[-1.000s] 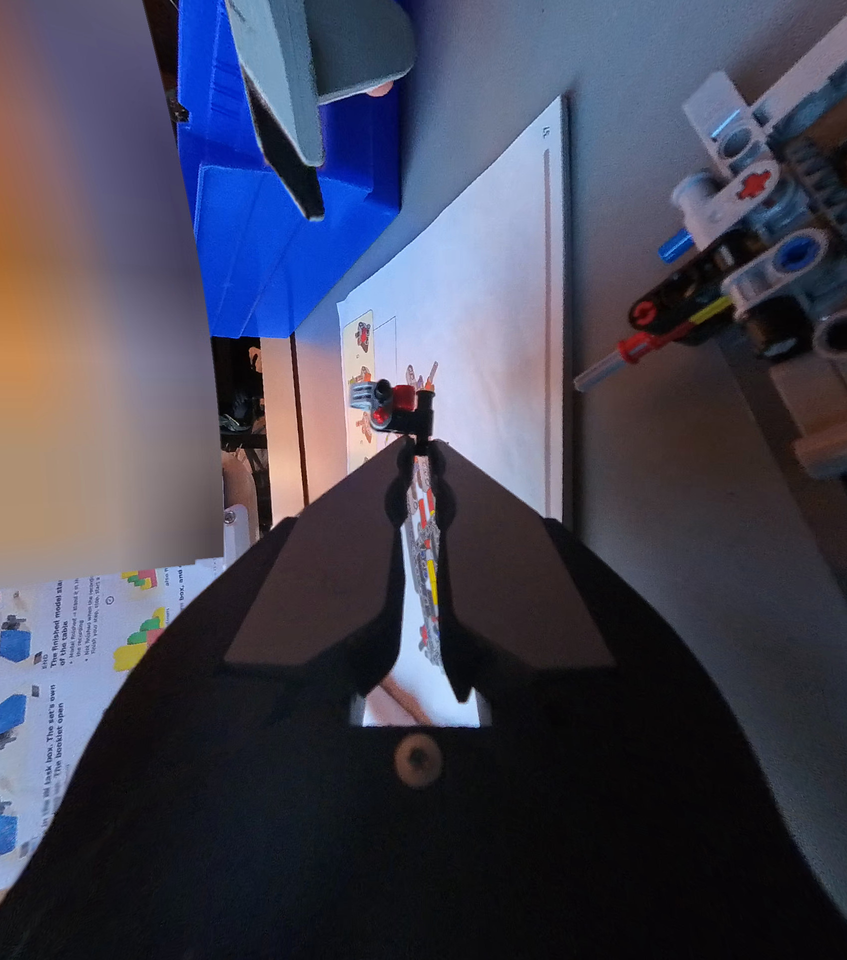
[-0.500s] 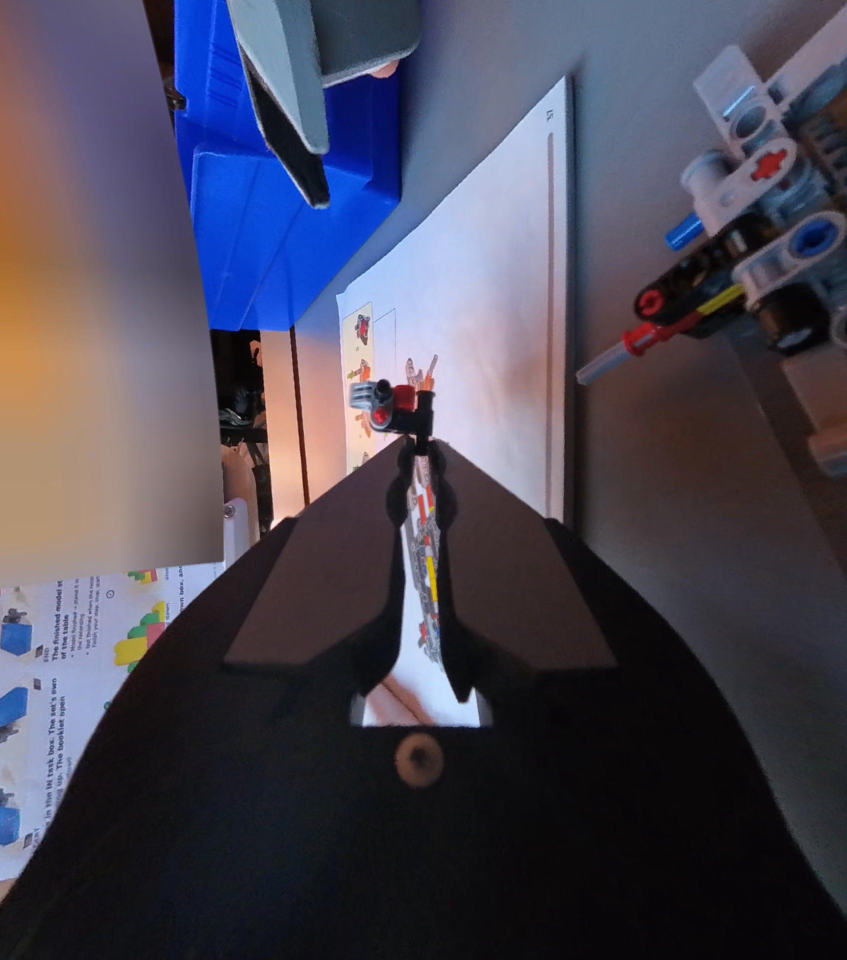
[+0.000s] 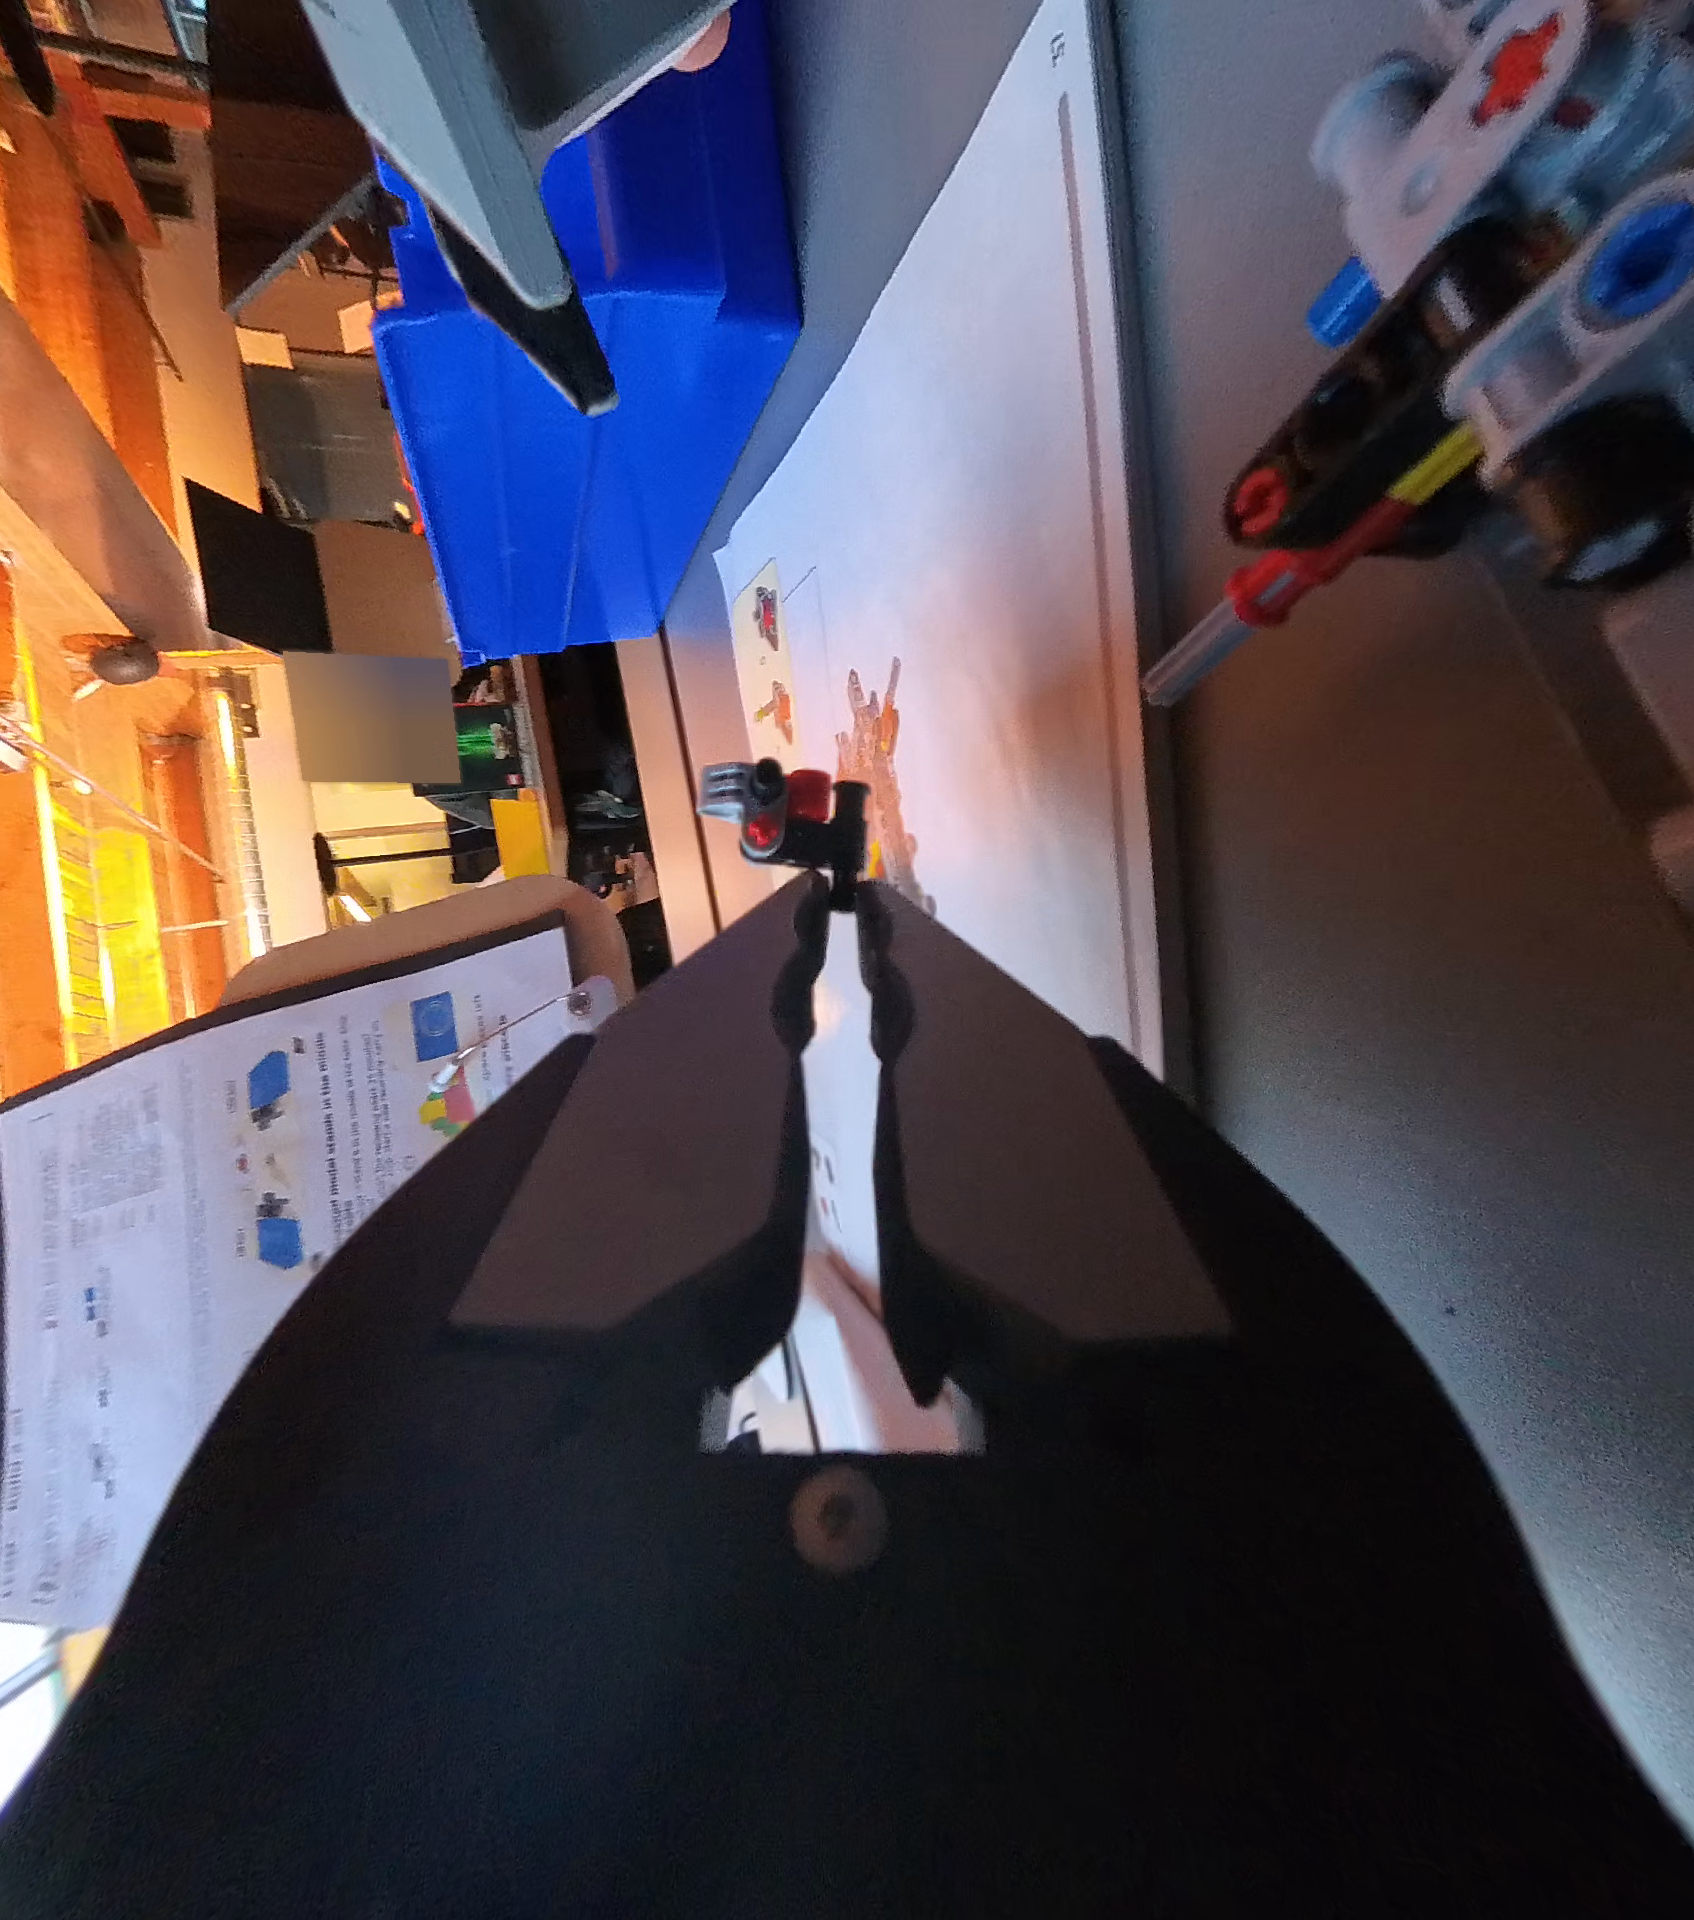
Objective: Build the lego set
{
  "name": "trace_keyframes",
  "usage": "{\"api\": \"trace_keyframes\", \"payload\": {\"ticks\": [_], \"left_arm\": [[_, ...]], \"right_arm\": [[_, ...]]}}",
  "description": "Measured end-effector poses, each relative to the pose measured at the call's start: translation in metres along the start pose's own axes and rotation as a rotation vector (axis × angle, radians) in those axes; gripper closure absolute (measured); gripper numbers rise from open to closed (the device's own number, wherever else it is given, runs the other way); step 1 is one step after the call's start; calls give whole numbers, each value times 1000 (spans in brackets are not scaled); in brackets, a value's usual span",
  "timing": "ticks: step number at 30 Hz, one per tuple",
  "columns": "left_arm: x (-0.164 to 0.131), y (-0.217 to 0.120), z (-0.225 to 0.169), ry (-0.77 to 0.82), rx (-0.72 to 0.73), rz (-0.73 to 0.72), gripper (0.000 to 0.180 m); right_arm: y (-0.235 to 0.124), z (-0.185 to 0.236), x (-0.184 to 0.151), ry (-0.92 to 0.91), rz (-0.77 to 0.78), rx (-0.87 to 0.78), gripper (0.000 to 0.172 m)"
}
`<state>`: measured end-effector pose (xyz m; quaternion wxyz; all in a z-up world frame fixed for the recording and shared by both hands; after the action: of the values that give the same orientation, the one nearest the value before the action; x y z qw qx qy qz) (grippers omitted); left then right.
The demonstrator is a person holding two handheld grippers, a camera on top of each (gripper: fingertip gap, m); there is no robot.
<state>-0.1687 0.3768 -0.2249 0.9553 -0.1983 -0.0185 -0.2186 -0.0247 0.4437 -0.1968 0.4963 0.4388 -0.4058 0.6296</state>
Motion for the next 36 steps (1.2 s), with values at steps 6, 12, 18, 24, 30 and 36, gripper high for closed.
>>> {"api": "trace_keyframes", "payload": {"ticks": [6, 12, 18, 24, 30, 36], "left_arm": [[11, -2, 1, 54, 7, -16, 178], [25, -6, 6, 37, 12, -71, 178], [29, -9, 11, 29, 14, -91, 178], [31, -13, 14, 25, 27, -108, 178], [34, -13, 10, 12, 9, -136, 178], [37, -20, 12, -69, -50, -216, 178]], "right_arm": [[3, 2, -2, -29, 25, -8, 156], [7, 5, -3, -66, 51, -19, 149], [9, 9, -6, -102, 78, -18, 145], [9, 9, -6, -99, 76, -13, 144], [8, 13, -3, -89, 34, 36, 144], [3, 13, 1, -53, -37, 85, 149]]}}
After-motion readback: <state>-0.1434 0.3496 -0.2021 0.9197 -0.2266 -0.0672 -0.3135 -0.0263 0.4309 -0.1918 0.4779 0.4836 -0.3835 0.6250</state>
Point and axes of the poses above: each gripper's, where its closed fingertips meet, y out along the fingers, x out of its top, z = x × y across the jaws, the point moved 8 cm from there along -y, back along the fingers, and after that the axes turned 9 degrees about -z, right-handed, at the moved point
